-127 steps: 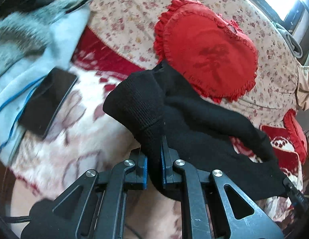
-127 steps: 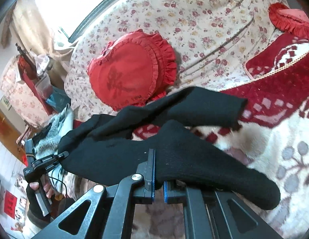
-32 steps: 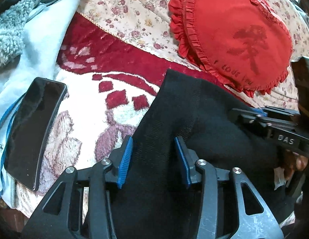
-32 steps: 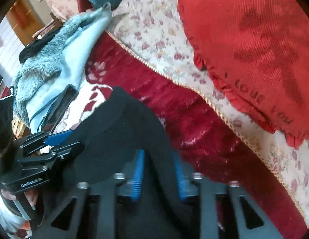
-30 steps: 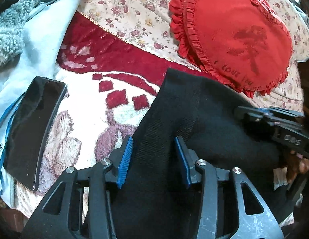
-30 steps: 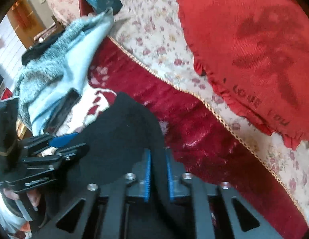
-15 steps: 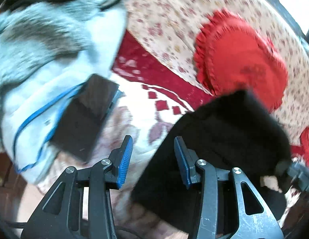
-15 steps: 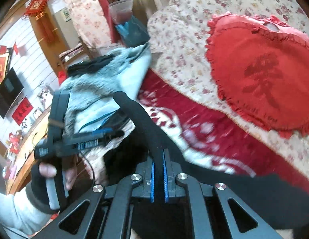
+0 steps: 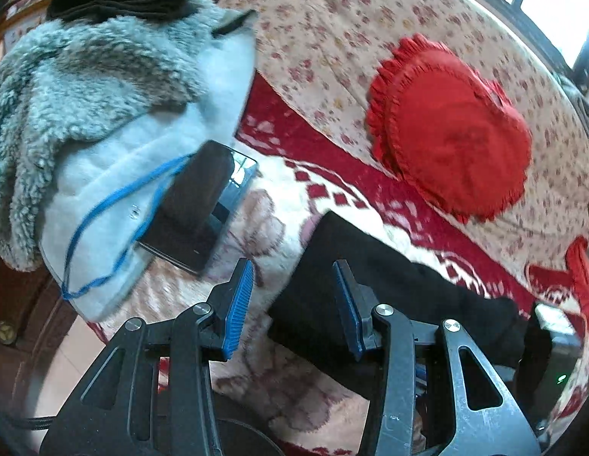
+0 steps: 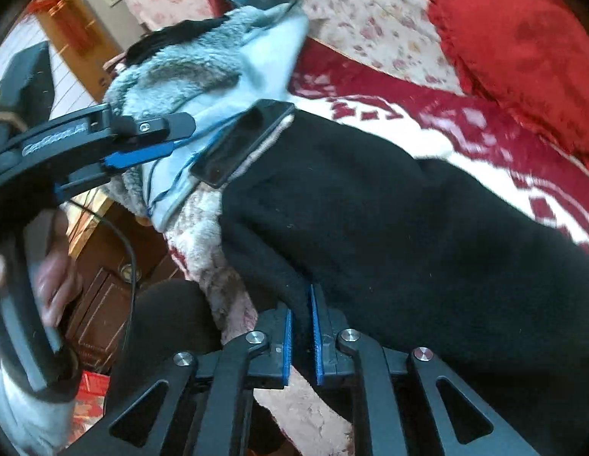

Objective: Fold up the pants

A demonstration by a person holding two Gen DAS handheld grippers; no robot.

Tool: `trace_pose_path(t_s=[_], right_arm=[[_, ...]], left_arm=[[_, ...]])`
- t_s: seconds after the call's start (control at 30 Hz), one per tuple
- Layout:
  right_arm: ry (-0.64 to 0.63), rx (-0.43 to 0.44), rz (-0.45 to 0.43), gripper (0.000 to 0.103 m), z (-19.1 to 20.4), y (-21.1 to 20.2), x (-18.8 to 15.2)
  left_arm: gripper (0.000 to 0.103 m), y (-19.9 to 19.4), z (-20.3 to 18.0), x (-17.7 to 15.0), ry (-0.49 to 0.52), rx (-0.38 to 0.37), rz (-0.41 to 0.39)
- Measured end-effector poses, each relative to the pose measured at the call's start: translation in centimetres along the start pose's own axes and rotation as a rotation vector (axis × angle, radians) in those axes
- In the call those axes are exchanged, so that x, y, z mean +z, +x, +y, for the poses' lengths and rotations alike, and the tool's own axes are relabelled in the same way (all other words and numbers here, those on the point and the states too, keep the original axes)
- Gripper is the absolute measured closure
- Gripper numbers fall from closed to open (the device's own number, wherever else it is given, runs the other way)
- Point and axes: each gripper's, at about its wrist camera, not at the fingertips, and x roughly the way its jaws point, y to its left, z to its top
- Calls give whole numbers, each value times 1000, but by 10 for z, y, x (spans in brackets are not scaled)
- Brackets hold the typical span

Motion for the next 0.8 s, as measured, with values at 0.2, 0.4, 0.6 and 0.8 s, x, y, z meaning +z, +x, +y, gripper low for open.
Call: trace_pose_path(t_s=[0.2, 0.4, 0.6, 0.8], right_arm=[[32, 33, -96, 66, -4, -51, -17], [159, -97, -203, 66, -54, -117, -56], [255, -227, -225, 63, -103, -165, -81], [420, -222, -226, 62, -144, -184, -130]], left_arm=[[61, 11, -32, -17, 47, -59, 43], [61, 23, -66, -29, 115, -88, 79], [61, 30, -94, -41, 164, -118, 116], [61, 44, -118, -51, 202, -135, 153]])
